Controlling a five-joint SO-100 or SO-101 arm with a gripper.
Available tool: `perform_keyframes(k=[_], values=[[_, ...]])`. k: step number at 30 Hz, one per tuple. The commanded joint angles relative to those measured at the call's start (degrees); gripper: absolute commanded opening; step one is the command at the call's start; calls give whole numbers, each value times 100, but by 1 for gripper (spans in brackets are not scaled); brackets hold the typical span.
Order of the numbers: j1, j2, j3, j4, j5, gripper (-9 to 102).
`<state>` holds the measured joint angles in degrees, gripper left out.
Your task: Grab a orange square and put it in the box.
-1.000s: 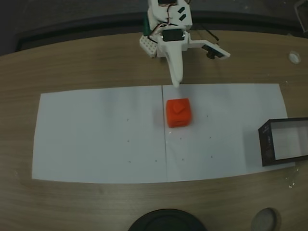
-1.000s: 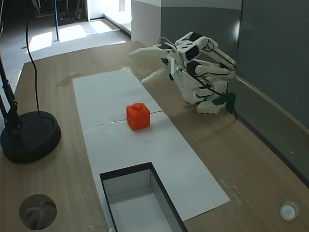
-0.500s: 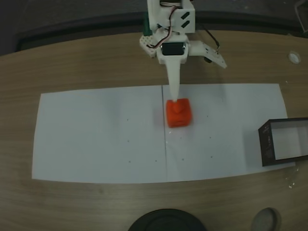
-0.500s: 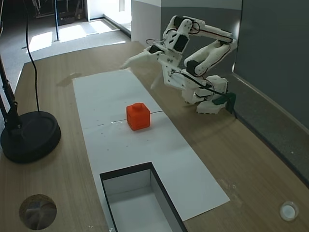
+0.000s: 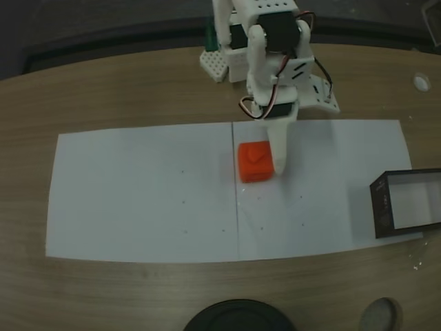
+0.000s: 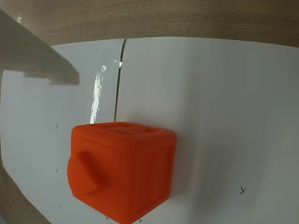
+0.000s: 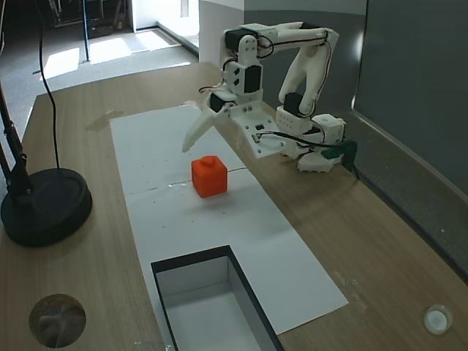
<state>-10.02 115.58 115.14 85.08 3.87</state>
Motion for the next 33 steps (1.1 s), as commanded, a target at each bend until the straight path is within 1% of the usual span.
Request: perform_keyframes(k=[1, 5, 10, 12, 20, 27, 33], values=[[-35, -35, -246, -97, 35, 49], [-44, -167, -255, -123, 35, 48], [18, -229, -105, -589, 35, 32], [62, -237, 35, -835, 35, 29], [378, -246, 642, -1696, 26, 35], [527, -255, 809, -1819, -9, 36], [466, -255, 1222, -2355, -9, 35]])
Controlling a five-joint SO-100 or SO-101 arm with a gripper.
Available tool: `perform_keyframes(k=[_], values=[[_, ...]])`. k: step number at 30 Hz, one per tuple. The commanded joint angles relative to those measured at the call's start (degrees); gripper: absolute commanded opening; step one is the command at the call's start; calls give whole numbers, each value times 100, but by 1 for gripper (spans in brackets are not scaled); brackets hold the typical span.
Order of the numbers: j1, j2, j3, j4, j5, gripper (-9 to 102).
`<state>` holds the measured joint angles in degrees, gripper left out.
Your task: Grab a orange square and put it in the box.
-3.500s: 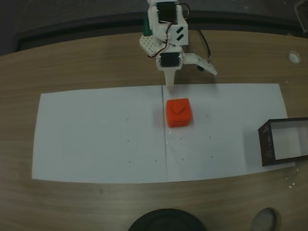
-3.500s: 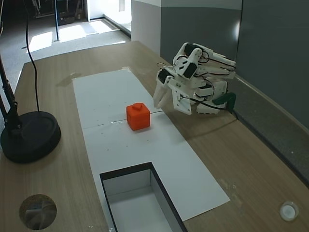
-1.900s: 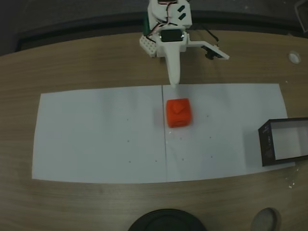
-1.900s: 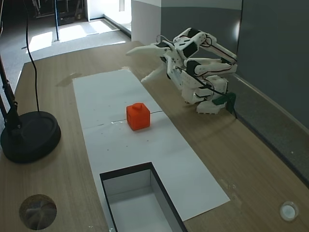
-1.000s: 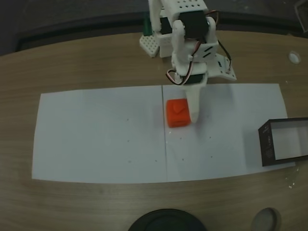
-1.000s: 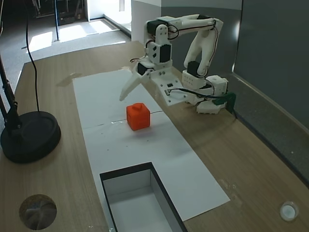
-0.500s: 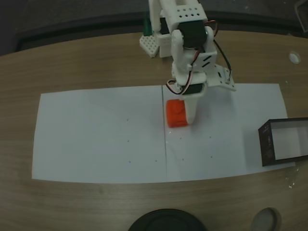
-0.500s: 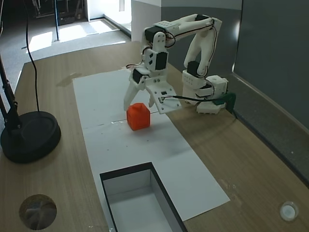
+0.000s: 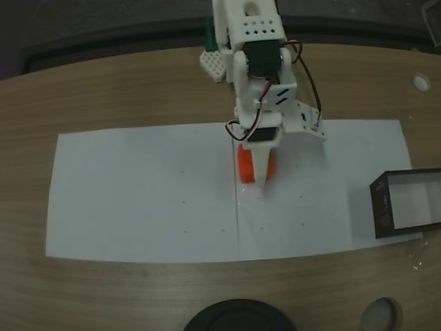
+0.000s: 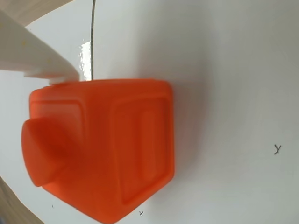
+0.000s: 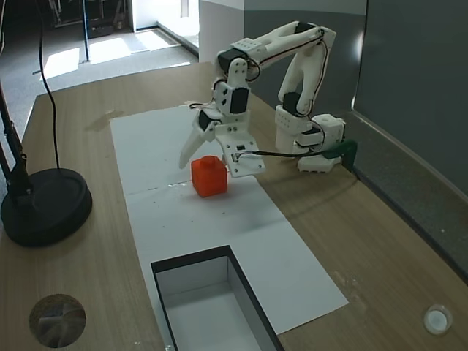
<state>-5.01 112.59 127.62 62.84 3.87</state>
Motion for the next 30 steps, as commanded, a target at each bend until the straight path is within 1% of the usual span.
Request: perform_keyframes(k=[1, 9, 19, 21, 24, 25, 30], values=[[-35, 44, -9, -176, -9, 35], [-44, -53, 9, -167, -18, 35], [35, -1292, -413, -211, 18, 35], [35, -1380, -606, -193, 18, 31], [26, -1406, -1002, -158, 26, 15], [26, -1406, -1143, -158, 26, 12], [-26, -1397, -2083, 26, 26, 12]])
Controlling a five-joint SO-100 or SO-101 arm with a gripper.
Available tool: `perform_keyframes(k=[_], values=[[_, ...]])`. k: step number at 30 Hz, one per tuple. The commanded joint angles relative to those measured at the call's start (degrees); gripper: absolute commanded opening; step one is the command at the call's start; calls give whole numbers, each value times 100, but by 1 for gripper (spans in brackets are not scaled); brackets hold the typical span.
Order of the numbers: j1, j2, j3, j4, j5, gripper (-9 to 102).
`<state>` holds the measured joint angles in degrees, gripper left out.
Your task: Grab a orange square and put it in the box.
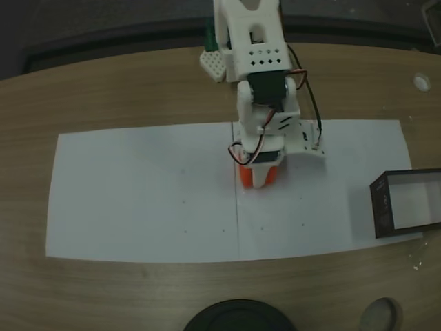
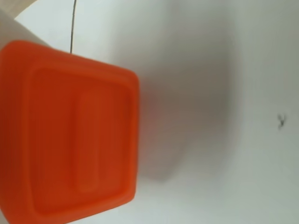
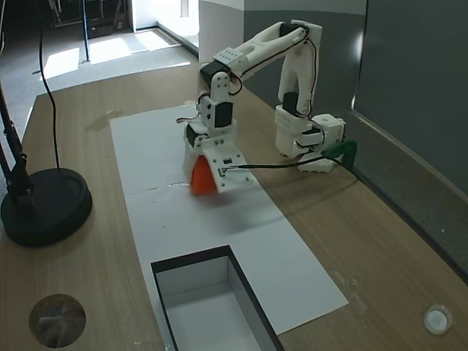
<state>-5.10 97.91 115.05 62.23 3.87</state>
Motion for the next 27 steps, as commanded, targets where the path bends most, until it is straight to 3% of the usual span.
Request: perform_keyframes(k=[1, 6, 11, 17, 27], values=[[-26, 70, -1160, 229, 18, 12], [-360, 53, -3560, 1283, -26, 12], [-1406, -246, -6126, 1986, -176, 12], [-2689, -1274, -7594, 1767, -308, 12], [-3287, -3322, -9325, 1538, -246, 12]])
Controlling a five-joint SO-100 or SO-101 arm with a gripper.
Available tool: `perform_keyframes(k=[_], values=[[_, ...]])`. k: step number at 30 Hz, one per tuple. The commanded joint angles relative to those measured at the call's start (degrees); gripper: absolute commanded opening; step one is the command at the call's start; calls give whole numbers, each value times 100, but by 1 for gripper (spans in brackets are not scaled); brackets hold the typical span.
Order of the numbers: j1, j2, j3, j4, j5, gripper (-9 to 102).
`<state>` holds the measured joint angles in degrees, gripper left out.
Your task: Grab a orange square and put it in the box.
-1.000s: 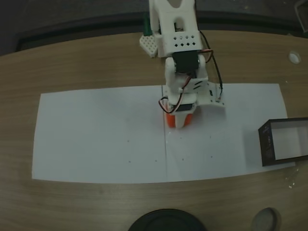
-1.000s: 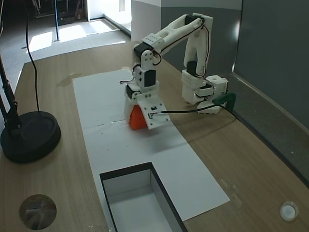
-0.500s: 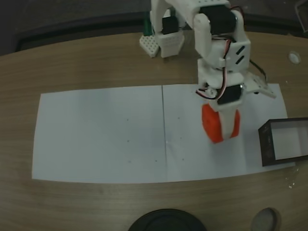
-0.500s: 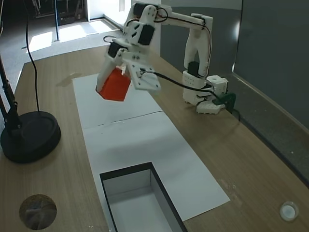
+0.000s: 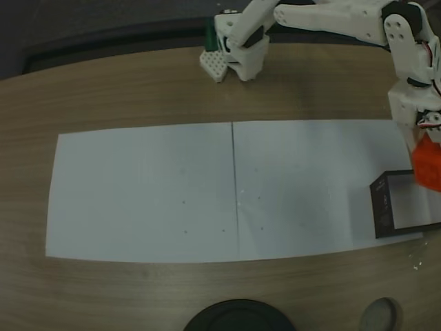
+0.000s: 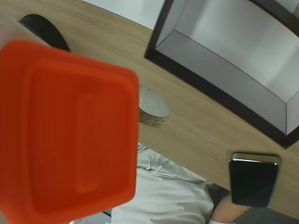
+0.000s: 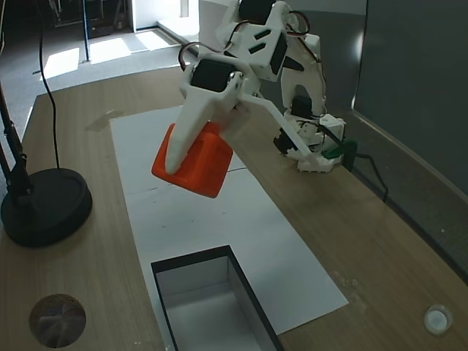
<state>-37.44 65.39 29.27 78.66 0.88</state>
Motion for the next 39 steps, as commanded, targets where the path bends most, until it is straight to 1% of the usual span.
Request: perform_keyframes(k=[1, 6, 13, 27, 29, 32, 34, 39], values=[[-88, -220, -888, -105, 53, 12], [-343, -826, -1345, -123, 246, 12], [-686, -1389, -1433, -123, 246, 12], [-633, -1485, -1433, -211, 246, 13], [-615, -1477, -1433, -193, 246, 16], [-606, -1450, -1415, -123, 272, 28], [-624, -1468, -1424, -18, 272, 34], [-606, -1477, -1433, 62, 281, 35]])
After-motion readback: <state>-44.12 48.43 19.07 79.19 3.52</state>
